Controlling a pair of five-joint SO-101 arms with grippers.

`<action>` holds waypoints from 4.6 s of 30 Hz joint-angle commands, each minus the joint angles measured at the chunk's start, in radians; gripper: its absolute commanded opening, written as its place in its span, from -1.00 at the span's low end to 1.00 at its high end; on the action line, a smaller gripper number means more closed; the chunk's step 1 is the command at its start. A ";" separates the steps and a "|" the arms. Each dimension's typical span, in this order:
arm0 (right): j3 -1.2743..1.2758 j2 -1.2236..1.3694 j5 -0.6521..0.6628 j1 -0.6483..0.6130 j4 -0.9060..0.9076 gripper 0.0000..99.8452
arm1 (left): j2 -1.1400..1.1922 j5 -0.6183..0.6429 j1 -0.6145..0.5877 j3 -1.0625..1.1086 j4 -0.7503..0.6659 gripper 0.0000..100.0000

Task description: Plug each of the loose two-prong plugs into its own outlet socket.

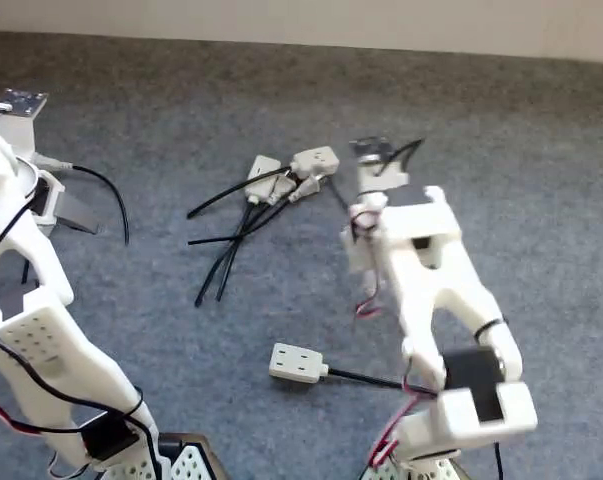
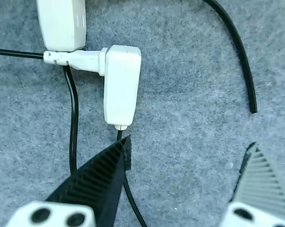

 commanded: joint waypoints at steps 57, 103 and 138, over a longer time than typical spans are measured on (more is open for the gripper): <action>0.461 -0.905 -0.006 -0.243 -0.297 -0.99 | -0.734 0.222 0.499 -0.136 0.253 -0.08; -0.077 -0.598 -0.203 -0.642 0.116 -0.99 | -2.381 0.353 0.615 1.982 -0.545 -0.09; 0.608 -0.981 -0.038 -0.513 -0.048 -0.99 | -2.381 0.517 0.289 2.018 -0.697 -0.21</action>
